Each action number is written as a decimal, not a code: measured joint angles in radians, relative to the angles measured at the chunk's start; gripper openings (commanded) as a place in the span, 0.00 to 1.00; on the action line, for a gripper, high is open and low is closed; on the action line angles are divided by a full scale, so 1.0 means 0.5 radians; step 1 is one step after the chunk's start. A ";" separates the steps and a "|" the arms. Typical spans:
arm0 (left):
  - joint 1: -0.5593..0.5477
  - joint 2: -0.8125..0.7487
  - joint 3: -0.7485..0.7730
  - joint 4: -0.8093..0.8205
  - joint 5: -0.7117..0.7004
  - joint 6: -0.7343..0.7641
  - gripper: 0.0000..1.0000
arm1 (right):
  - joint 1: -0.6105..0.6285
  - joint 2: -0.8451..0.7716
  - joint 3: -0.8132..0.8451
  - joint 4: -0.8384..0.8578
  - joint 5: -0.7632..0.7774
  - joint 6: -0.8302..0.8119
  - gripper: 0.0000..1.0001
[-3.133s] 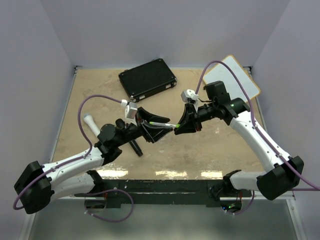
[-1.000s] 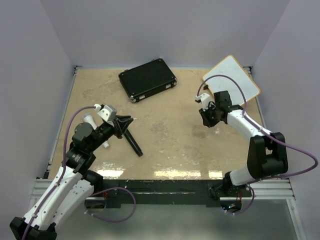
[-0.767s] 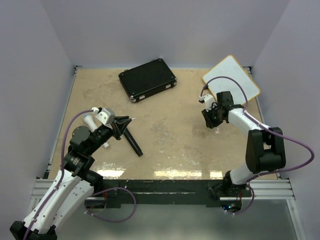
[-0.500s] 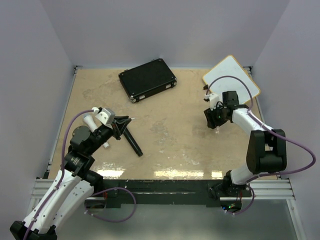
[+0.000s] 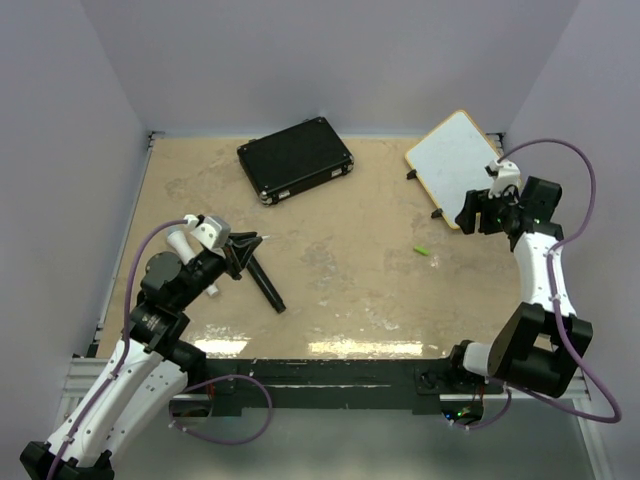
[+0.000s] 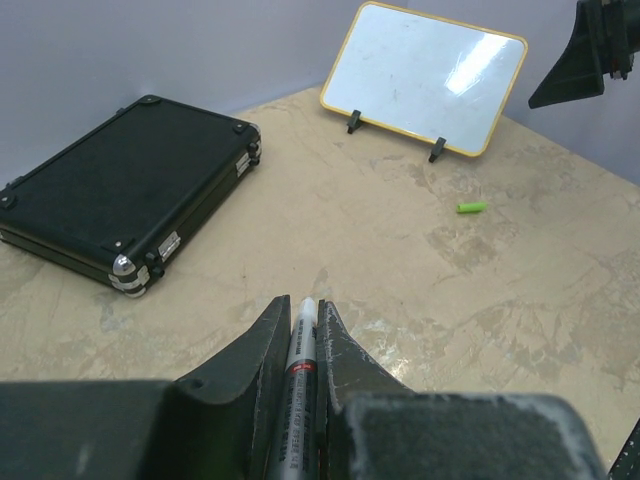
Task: Write a sentence on the whiteboard
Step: Pick up the whiteboard from the whiteboard stand.
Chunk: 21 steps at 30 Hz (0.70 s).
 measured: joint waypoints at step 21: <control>0.000 0.011 -0.001 -0.001 -0.048 0.006 0.00 | -0.125 0.271 -0.412 1.164 0.252 1.044 0.96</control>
